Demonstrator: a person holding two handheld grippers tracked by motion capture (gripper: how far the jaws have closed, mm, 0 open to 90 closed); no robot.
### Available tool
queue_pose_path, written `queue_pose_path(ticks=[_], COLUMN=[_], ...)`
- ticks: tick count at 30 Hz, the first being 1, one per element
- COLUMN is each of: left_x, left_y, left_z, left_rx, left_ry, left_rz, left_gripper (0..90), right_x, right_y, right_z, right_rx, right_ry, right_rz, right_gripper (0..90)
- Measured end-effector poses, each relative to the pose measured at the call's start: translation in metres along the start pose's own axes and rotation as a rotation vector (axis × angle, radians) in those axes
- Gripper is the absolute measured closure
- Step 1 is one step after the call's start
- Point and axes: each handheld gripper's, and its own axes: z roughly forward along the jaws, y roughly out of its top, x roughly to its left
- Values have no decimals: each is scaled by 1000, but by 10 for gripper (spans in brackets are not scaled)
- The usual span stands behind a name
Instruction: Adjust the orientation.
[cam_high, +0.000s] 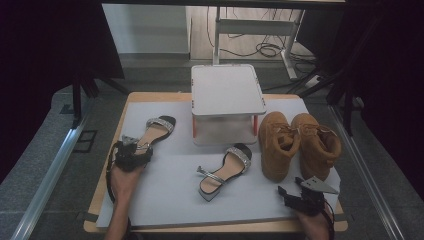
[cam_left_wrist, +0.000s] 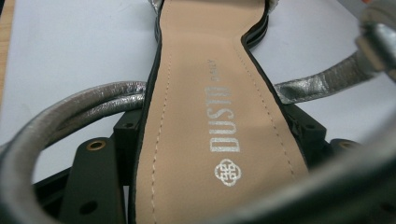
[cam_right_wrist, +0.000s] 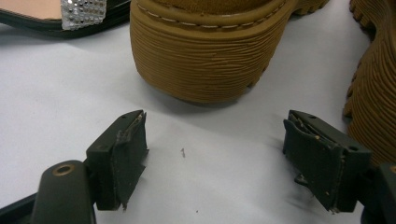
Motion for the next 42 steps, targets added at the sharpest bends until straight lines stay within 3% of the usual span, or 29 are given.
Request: queue_pose_path(ticks=[23, 42], left_x=[-10, -34], left_y=[-4, -9], left_z=[-27, -59], left_rx=[-35, -50], left_ry=[-79, -174], left_rz=[23, 70], left_gripper=[390, 390], right_x=[0, 0], right_y=[0, 0], right_z=[0, 0], right_rx=[1, 1], right_ry=[0, -1], right_rz=[-1, 0], right_gripper=[214, 214])
